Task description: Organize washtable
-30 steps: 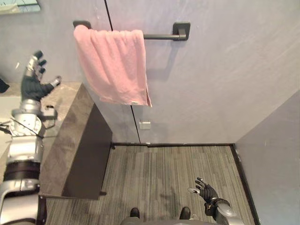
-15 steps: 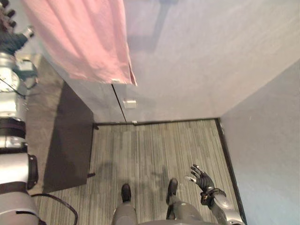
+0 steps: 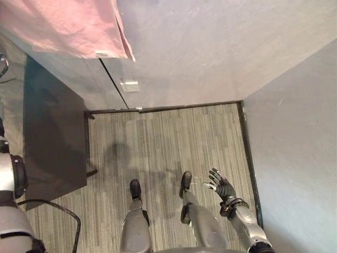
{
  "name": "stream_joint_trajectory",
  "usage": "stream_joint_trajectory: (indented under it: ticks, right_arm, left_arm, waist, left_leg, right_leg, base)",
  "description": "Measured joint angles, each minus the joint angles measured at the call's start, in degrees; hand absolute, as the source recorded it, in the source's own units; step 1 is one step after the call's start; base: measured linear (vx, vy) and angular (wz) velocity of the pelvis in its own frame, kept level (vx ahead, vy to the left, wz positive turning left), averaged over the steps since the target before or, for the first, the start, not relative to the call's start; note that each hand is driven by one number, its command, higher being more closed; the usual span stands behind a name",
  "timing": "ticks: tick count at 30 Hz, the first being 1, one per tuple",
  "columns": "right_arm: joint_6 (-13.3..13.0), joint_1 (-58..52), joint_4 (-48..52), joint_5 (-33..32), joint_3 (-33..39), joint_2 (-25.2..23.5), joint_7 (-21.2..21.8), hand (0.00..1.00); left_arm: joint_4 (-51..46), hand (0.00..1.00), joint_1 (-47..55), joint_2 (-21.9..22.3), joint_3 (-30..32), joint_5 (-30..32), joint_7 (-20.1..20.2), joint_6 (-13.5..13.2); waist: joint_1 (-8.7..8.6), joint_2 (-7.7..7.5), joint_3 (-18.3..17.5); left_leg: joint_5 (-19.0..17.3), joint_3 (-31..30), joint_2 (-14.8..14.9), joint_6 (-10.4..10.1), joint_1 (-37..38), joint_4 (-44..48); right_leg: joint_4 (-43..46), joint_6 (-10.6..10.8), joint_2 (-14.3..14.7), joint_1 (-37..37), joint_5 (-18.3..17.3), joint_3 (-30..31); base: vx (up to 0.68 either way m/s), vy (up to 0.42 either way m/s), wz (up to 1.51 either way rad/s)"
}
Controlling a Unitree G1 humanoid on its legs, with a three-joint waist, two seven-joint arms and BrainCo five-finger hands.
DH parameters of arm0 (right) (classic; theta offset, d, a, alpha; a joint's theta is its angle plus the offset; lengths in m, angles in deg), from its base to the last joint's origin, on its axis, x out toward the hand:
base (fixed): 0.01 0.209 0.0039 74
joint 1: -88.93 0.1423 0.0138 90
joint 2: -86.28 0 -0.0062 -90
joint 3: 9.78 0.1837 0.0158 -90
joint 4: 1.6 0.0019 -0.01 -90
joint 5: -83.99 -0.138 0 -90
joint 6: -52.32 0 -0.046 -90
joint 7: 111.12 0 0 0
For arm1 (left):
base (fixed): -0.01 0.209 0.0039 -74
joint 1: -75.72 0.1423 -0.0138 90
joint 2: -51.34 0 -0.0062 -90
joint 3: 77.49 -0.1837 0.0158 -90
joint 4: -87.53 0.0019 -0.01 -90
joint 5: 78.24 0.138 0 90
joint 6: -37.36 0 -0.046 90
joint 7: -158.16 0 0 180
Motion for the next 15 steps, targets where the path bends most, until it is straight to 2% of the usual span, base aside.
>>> stream_joint_trajectory:
  ticks: [5,10,11,15]
  right_arm:
    - [0.0,0.2,-0.1,-0.4,0.0,0.0,0.0,0.00]
    - [0.0,0.4,0.0,-0.3,0.0,0.2,0.0,0.00]
    - [0.0,0.4,0.0,-0.3,0.0,0.3,0.0,0.00]
    - [0.0,0.6,0.1,-0.3,0.0,0.6,0.0,0.00]
  left_arm:
    - [0.2,0.00,0.0,0.5,0.5,0.0,0.2,0.2]
    - [0.2,0.00,0.1,0.7,0.5,0.1,0.4,0.6]
    - [0.2,1.00,0.1,0.9,0.4,0.0,0.5,0.6]
    - [0.1,1.00,0.1,1.0,-0.3,0.1,1.9,0.9]
  waist:
    - [-0.96,-0.31,0.4]
    - [-0.84,-0.31,0.4]
    - [-0.83,-0.31,0.4]
    - [-0.92,-0.30,0.4]
  left_leg:
    - [0.2,0.2,-0.1,0.1,0.0,0.0]
    - [0.2,0.6,-0.1,0.1,0.2,0.0]
    - [0.2,0.7,-0.1,0.1,0.3,0.0]
    - [0.2,0.8,-0.1,0.1,0.5,0.2]
  right_leg:
    - [0.0,0.0,-0.1,0.0,0.1,0.1]
    - [0.0,0.1,-0.1,0.0,0.3,0.5]
    - [0.0,0.1,-0.1,0.0,0.4,0.6]
    - [0.0,0.0,-0.1,0.1,0.5,0.8]
  base:
    - [0.00,0.000,0.00]
    - [0.01,0.011,-0.02]
    - [0.01,0.023,-0.03]
    - [0.00,0.004,-0.01]
